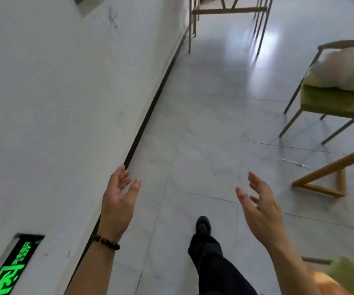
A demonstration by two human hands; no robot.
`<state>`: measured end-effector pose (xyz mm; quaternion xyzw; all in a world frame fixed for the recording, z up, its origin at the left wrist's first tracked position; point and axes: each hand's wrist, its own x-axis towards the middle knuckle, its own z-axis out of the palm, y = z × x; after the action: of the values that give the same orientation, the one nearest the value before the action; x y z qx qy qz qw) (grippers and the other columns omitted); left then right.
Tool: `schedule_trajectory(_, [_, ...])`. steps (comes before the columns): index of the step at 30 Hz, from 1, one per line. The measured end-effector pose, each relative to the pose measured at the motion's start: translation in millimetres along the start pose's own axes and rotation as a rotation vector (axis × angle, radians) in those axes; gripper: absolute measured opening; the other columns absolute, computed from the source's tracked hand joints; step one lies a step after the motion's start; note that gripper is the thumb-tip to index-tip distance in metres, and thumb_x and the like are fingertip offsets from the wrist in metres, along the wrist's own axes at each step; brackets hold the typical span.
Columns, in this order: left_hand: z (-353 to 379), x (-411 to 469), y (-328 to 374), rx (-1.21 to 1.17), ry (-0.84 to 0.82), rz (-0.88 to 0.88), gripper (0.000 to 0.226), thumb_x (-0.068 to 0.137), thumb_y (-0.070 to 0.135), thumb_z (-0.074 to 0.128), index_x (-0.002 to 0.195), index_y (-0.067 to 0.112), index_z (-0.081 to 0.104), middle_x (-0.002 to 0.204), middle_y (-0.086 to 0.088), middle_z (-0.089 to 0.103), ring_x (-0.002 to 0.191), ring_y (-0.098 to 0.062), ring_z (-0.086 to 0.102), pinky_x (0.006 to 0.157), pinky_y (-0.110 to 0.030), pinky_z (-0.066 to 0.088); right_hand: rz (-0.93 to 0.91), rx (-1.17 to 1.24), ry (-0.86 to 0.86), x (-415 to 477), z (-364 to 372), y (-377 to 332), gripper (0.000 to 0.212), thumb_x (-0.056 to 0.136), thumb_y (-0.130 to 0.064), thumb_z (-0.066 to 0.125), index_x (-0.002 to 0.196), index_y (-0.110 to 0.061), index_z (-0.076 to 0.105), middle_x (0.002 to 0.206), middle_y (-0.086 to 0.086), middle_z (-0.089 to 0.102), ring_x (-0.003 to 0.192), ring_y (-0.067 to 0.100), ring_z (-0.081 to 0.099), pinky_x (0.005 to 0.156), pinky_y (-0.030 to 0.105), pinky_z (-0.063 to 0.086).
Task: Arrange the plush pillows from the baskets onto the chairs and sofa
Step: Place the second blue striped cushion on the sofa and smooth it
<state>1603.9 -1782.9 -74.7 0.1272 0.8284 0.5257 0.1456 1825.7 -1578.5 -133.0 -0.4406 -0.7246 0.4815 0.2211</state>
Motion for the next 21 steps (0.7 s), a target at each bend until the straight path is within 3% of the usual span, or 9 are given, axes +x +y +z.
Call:
schedule_trajectory(4, [59.3,112.4,42.9,0.002,-0.069,-0.004,0.054,0.097,0.02,0.065,0.147,0.023,0.045,0.141,0.005,0.056,0.129,-0.014,0.055,0.112,-0.044,0.045,0.043,0.005,0.036,122.1,13.0,-17.4,0.06,0.098,-0.034,0.062,0.153,-0.022,0.041,0.151,0.001,0.049,0.134,0.013,0.05,0.108,0.038,0.048])
schedule_trajectory(10, [90.9,266.1,118.3,-0.013,-0.078,0.06,0.057,0.098,0.022,0.063,0.151,0.022,0.042,0.147,0.005,0.052,0.134,-0.013,0.052,0.107,-0.033,0.043,-0.009,0.02,-0.003,302.6,23.4,-94.7,0.066,0.098,-0.036,0.063,0.156,-0.027,0.034,0.15,-0.003,0.049,0.13,0.009,0.05,0.105,0.031,0.046])
schedule_trajectory(15, [144.4,401.7,126.5,-0.075,-0.016,-0.004,0.055,0.098,0.02,0.063,0.15,0.022,0.044,0.146,0.004,0.054,0.133,-0.017,0.054,0.113,-0.047,0.044,-0.042,0.023,-0.047,450.6,58.2,-119.2,0.057,0.1,-0.038,0.054,0.154,-0.03,0.039,0.148,-0.011,0.045,0.128,0.004,0.048,0.111,0.035,0.045])
schedule_trajectory(18, [188.7,498.0,132.4,-0.112,-0.031,-0.038,0.055,0.098,0.018,0.063,0.15,0.021,0.044,0.146,0.003,0.054,0.131,-0.017,0.055,0.113,-0.049,0.044,-0.04,-0.004,-0.039,551.6,81.3,-124.1,0.057,0.101,-0.038,0.054,0.155,-0.027,0.039,0.152,-0.005,0.045,0.13,0.004,0.045,0.111,0.032,0.044])
schedule_trajectory(21, [231.6,599.3,164.4,-0.114,-0.1,-0.011,0.056,0.097,0.017,0.064,0.15,0.019,0.044,0.147,0.001,0.054,0.127,-0.015,0.056,0.111,-0.039,0.045,-0.032,-0.025,0.008,653.3,86.2,-146.0,0.061,0.099,-0.042,0.054,0.156,-0.026,0.038,0.154,-0.004,0.043,0.129,0.005,0.046,0.111,0.035,0.045])
